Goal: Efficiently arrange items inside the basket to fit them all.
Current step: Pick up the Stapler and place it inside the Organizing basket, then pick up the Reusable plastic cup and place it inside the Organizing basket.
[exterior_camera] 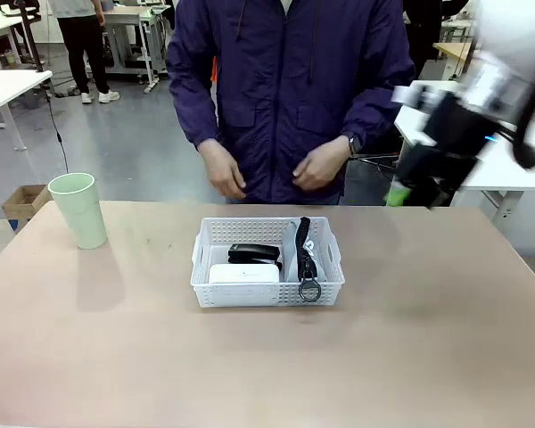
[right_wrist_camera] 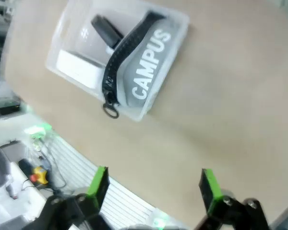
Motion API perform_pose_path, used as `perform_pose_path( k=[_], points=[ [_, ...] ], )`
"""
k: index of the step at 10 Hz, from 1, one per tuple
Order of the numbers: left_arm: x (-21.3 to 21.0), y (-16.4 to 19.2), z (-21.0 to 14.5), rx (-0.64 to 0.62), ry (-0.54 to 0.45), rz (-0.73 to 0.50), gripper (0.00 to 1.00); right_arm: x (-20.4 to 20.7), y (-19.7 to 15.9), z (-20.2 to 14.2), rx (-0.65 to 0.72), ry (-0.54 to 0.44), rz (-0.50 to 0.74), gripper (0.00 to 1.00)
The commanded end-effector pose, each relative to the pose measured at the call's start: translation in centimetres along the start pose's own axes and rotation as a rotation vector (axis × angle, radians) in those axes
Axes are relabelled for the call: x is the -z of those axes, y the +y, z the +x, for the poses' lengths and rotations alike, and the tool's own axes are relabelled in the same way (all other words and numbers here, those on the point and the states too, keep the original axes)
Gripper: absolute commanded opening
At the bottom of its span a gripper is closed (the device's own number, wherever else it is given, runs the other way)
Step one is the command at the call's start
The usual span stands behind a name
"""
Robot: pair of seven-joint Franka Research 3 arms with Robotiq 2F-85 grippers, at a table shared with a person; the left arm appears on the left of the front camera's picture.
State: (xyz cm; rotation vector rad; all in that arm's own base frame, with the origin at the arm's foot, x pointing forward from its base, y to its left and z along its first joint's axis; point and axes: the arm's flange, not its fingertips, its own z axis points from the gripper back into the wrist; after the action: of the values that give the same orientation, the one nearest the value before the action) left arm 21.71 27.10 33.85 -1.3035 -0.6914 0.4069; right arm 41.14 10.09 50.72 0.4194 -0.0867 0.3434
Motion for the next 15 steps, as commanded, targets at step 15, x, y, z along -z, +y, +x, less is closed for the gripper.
perform_pose_path(
  k=[15],
  points=[
    [0.5,-0.2,-0.6,0.02,-0.016,-0.023,1.0,2.4,-21.7,-17.1,0.357,-0.422,0.646,1.0]
  ],
)
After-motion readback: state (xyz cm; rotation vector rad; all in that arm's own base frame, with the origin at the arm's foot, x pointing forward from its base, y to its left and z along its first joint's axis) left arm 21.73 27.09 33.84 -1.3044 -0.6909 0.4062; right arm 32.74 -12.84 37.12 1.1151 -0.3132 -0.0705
